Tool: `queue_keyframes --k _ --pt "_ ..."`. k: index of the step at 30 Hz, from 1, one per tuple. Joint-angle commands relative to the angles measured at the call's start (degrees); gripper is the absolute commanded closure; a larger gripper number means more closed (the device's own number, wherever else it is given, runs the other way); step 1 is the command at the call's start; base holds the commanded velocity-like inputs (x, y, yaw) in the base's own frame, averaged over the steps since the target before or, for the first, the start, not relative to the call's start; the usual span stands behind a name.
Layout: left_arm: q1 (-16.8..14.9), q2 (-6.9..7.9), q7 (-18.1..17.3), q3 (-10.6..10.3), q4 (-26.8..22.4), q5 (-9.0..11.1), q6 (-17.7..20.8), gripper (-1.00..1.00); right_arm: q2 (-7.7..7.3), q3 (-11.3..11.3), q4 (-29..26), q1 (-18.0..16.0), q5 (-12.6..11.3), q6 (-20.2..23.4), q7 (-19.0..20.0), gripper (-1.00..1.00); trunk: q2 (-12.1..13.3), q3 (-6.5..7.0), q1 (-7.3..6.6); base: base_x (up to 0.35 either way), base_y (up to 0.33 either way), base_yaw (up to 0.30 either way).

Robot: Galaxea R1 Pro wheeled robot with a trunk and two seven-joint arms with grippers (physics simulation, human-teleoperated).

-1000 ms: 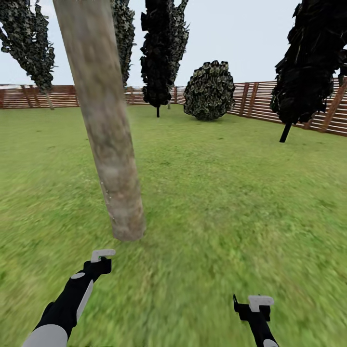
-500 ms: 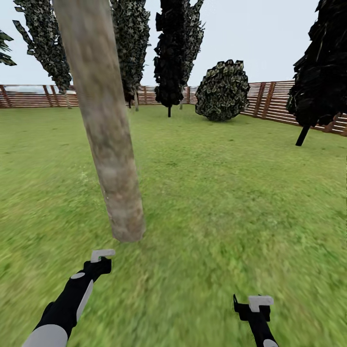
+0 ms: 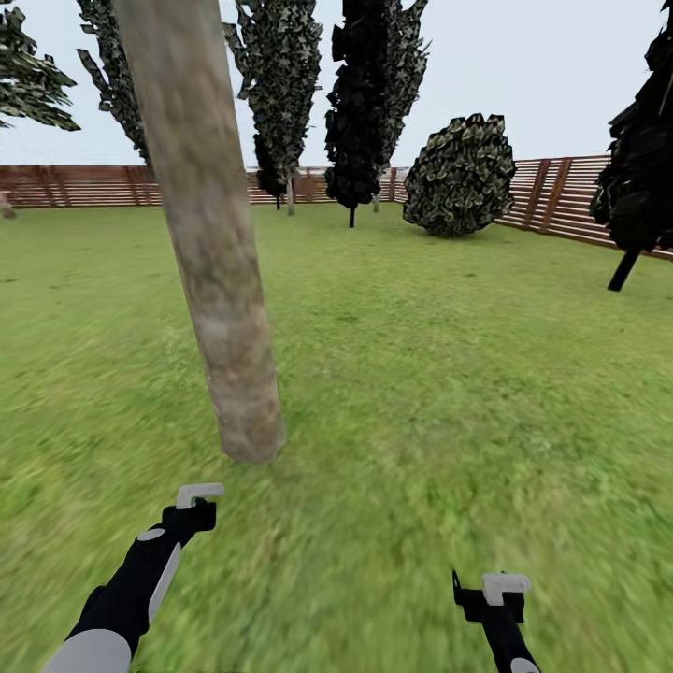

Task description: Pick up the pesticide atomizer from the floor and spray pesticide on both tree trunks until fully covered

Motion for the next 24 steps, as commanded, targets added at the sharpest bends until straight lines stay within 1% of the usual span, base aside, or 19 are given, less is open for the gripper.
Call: queue_keyframes --k 1,8,12,16,17,21,22,23,24 --pt "0.0 0.0 0.0 0.0 0.0 0.0 0.0 1.0 0.0 0.0 0.0 0.0 0.0 0.0 0.0 -1.0 0.0 0.0 0.0 0.076 -0.273 0.277" --pt "0.0 0.0 0.0 0.0 0.0 0.0 0.0 1.0 0.0 0.0 0.0 0.0 0.0 0.0 0.0 -1.0 0.0 0.0 0.0 0.081 -0.265 0.249" --pt "0.0 0.0 0.0 0.0 0.0 0.0 0.0 1.0 -0.02 0.0 0.0 0.0 0.0 0.0 0.0 -1.0 0.0 0.0 0.0 0.015 -0.126 0.04" --pt "0.0 0.0 0.0 -0.04 0.03 0.05 0.0 1.0 -0.1 0.0 -0.03 0.0 0.0 0.0 -0.08 -1.0 0.0 0.0 0.0 0.001 -0.015 0.003" --pt "0.04 -0.08 0.0 -0.23 0.51 0.16 -0.09 1.0 -0.32 0.0 -0.08 0.0 0.0 0.0 -0.09 -1.0 0.0 0.0 0.0 0.0 0.0 0.0" --pt "-0.81 -2.15 0.01 -0.7 6.02 0.03 -0.73 1.0 -0.29 0.0 -0.02 0.0 0.0 0.0 -0.01 -1.0 0.0 0.0 0.0 0.0 0.0 0.0" --pt "-1.07 -2.5 0.0 -0.77 6.29 0.02 -0.74 1.0 -0.28 0.0 -0.01 0.0 0.0 0.0 0.0 -1.0 0.0 0.0 0.0 0.0 0.0 0.0" --pt "-1.96 -2.83 0.0 -0.79 6.59 -0.01 -0.68 1.0 -0.27 0.0 -0.01 0.0 0.0 0.0 0.0 -1.0 0.0 0.0 0.0 0.0 0.0 0.0" --pt "-3.54 -2.93 0.01 -0.79 7.05 -0.21 -0.64 1.0 -0.27 0.0 0.0 0.0 0.0 0.0 0.0 -1.0 0.0 0.0 0.0 0.0 0.0 0.0"
